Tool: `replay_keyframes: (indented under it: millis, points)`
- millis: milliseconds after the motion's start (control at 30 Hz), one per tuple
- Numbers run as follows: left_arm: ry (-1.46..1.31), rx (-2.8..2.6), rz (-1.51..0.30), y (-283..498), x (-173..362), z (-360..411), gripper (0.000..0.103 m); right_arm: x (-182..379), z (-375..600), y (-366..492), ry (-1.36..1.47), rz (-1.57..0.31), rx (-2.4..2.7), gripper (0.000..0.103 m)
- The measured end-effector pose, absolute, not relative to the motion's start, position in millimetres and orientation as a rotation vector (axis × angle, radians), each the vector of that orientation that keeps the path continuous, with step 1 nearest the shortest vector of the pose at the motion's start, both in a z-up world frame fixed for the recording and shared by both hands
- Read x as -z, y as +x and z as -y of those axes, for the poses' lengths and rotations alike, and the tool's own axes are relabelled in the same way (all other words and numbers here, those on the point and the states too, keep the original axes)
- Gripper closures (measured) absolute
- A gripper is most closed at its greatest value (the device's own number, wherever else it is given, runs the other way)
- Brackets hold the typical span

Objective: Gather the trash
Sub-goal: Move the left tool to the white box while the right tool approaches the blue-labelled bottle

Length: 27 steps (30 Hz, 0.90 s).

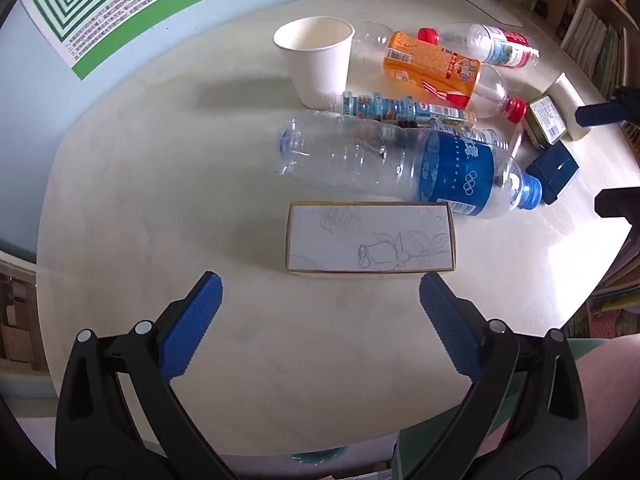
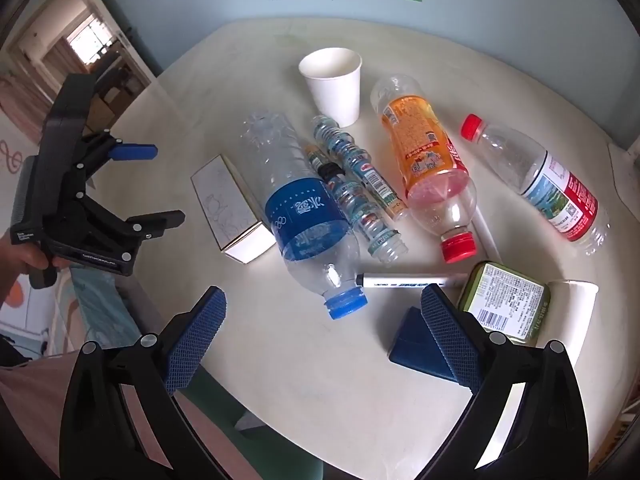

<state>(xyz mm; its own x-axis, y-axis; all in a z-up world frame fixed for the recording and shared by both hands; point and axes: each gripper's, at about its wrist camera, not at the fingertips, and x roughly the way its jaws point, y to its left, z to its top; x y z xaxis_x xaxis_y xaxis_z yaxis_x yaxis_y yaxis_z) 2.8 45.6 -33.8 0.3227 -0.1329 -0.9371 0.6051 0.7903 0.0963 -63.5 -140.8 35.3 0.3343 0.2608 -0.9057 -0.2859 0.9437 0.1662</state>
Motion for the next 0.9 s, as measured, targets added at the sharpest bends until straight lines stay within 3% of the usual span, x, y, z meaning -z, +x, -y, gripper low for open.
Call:
replay_keyframes:
  millis: [900]
  points:
    - [0.807, 0.779, -1.106, 16, 67, -13, 0.006, -4, 104, -34, -0.127, -1.185, -0.482, 0.008]
